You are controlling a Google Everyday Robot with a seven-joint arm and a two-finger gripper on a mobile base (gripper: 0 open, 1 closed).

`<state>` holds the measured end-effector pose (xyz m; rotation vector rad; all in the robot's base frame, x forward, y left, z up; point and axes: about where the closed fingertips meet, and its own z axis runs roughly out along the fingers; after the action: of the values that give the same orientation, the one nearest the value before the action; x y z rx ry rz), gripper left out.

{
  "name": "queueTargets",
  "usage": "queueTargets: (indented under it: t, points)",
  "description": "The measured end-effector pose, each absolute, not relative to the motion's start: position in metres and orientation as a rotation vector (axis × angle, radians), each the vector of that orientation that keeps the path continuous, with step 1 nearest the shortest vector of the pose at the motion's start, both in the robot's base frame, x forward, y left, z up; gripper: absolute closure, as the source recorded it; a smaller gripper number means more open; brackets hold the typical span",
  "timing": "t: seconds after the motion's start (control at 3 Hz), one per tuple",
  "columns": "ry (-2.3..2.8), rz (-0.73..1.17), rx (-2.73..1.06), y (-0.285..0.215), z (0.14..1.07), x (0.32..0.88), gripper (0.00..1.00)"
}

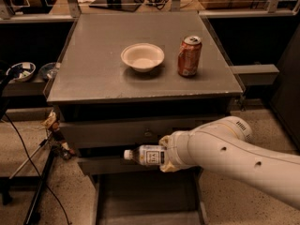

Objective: Pick blue plastic bottle from bottom drawer and place on counter

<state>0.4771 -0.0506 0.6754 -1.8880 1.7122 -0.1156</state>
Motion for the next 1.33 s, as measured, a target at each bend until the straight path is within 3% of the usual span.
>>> queueTargets:
  t: [1.33]
  points:
    - [1.519,-0.294,-1.929,-0.042,0.769,0.493,1.0]
